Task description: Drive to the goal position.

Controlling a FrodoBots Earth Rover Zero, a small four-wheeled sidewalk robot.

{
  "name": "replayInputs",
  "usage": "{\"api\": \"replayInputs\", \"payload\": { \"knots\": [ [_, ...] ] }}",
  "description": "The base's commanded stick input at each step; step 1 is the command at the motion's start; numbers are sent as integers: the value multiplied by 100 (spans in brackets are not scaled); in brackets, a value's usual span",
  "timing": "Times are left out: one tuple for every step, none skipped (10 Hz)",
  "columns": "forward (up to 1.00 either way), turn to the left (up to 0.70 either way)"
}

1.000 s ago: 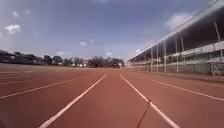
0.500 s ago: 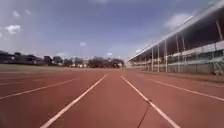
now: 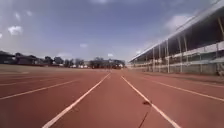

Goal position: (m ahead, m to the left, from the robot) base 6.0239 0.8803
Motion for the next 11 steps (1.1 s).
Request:
{"api": "replayInputs", "payload": {
  "knots": [
    [70,0],
    [70,0],
    [70,0],
    [70,0],
    [70,0],
    [70,0],
    [70,0],
    [70,0],
    [70,0],
    [70,0],
    [70,0]
  ]
}}
